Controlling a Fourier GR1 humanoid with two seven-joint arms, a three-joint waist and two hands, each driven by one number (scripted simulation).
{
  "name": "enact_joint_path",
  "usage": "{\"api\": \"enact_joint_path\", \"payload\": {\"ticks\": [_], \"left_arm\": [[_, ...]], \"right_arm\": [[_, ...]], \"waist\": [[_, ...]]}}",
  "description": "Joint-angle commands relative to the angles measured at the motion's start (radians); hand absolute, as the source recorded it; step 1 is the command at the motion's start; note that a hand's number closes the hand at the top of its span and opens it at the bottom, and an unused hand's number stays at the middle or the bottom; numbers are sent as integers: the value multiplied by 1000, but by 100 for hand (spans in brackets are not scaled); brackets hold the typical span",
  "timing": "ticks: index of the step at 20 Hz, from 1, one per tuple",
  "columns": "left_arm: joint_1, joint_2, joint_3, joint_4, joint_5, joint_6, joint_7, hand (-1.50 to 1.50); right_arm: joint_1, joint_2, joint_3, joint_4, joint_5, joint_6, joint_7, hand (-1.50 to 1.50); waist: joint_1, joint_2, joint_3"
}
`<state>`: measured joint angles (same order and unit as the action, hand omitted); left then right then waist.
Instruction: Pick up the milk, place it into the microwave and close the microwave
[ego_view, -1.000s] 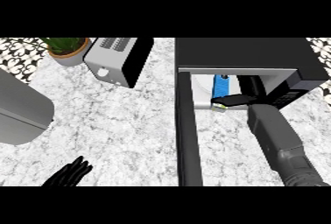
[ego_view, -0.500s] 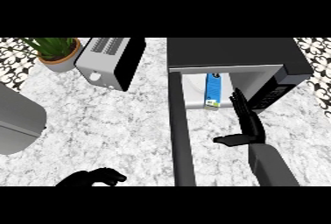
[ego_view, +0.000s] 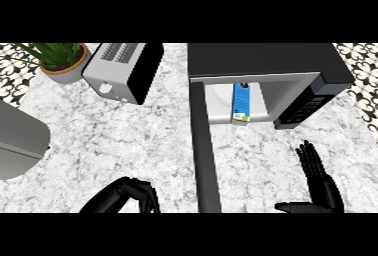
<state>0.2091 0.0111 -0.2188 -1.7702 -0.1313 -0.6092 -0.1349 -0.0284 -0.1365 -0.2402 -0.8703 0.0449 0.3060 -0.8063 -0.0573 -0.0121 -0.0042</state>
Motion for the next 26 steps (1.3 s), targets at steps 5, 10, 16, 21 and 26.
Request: {"api": "enact_joint_path", "payload": {"ticks": [5, 10, 16, 21, 26], "left_arm": [[-204, -11, -91, 206, -129, 95, -69, 150], [-261, -11, -274, 316, -146, 288, -139, 150], [-333, -11, -512, 389, -42, 454, -95, 150], [-385, -11, -696, 493, 82, 599, -74, 150], [-461, -11, -832, 540, 153, 786, -92, 150]], "right_arm": [[400, -32, -16, -396, -123, 117, 9, -150], [509, -76, -36, -538, -226, 206, 60, -150], [557, -161, -72, -644, -345, 296, 65, -150], [599, -159, -10, -750, -406, 340, 89, -150], [639, -204, 13, -875, -480, 365, 165, -150]], "waist": [[18, 10, 1], [35, 12, 3], [25, 12, 3], [-2, 15, 2], [-18, 17, 1]]}}
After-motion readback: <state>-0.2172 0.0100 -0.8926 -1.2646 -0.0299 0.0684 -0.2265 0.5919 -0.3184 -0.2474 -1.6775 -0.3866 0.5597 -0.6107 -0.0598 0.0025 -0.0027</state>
